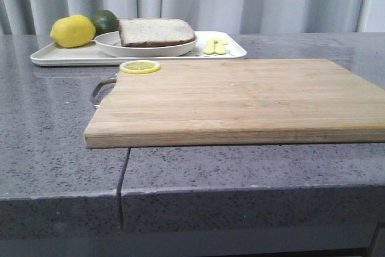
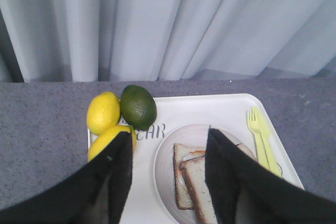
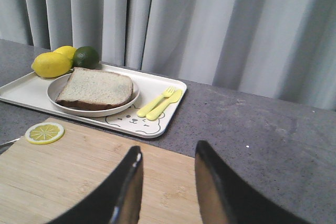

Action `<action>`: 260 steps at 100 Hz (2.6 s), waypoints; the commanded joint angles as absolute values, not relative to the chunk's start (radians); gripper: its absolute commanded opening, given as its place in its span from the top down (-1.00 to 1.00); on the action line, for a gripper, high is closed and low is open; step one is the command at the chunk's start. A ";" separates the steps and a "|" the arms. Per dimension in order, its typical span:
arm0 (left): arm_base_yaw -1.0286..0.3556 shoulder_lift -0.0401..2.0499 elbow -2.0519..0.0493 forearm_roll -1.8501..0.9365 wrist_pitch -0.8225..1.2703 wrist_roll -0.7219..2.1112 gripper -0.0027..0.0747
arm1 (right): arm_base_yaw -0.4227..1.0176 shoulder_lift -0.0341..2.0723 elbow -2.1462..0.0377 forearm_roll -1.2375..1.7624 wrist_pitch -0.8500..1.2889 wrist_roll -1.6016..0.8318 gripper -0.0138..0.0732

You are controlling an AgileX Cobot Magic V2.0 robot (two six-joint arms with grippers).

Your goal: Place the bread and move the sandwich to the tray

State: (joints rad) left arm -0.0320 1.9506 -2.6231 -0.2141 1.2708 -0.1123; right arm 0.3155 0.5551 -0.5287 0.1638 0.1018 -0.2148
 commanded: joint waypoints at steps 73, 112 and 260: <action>-0.166 0.984 -1.285 -0.126 0.676 0.000 0.14 | 0.308 0.554 -0.554 0.167 0.038 -0.223 0.07; -0.207 0.485 -0.579 -0.184 0.263 0.000 0.14 | 0.308 0.554 -0.530 0.166 0.055 -0.223 0.07; -0.207 0.308 -0.324 -0.188 0.136 -0.012 0.98 | 0.308 0.534 -0.366 0.182 -0.111 -0.223 0.84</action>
State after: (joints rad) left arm -0.1991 0.3014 -0.2980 -0.1764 0.2194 0.0000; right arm 0.3155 0.5327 -0.3405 0.1811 -0.0304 -0.2148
